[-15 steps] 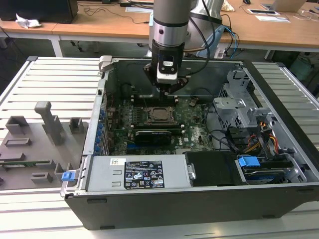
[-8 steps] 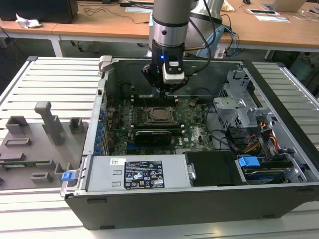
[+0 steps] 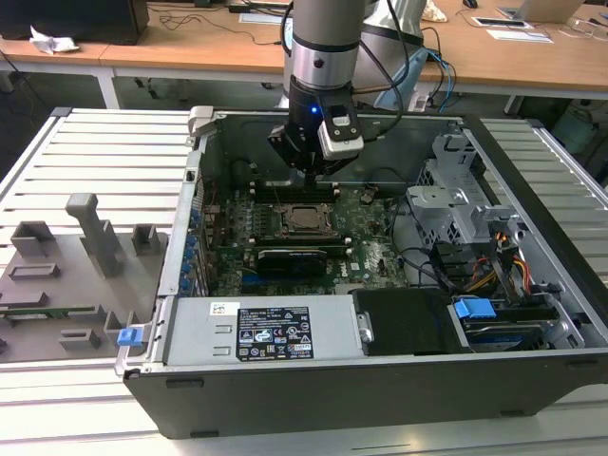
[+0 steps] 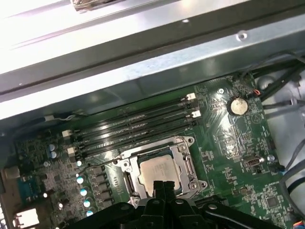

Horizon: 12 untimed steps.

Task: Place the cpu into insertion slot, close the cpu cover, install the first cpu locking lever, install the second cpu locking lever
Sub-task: 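Install the first cpu locking lever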

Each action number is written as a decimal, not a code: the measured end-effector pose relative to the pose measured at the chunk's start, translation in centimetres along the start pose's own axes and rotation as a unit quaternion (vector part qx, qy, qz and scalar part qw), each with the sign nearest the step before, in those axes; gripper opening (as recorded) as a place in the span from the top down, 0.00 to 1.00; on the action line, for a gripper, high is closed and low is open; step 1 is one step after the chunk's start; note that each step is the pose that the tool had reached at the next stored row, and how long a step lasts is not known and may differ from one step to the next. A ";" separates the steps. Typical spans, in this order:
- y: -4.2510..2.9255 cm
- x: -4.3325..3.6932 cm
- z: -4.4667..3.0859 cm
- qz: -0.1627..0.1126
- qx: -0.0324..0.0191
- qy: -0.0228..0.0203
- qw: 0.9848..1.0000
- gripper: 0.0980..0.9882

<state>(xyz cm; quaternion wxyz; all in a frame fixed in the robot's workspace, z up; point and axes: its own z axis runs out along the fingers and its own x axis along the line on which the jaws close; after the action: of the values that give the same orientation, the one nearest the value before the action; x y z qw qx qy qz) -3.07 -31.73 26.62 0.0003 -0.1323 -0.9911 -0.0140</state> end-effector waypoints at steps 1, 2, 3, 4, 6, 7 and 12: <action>0.00 0.00 0.00 -0.006 0.000 0.000 1.000 0.99; 0.00 0.00 0.00 -0.014 0.000 0.000 1.000 0.99; 0.00 0.00 0.00 -0.020 0.000 0.001 1.000 0.99; 0.00 0.00 0.00 -0.027 0.000 0.001 1.000 0.99; 0.00 0.00 0.00 -0.040 0.000 0.001 0.999 0.99; 0.00 0.00 0.00 -0.046 0.000 0.001 0.999 0.99; 0.00 0.00 0.00 -0.092 0.000 0.003 0.996 0.99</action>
<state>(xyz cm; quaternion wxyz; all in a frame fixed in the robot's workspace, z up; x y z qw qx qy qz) -3.07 -31.73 26.62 0.0016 -0.0402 -0.9991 -0.0139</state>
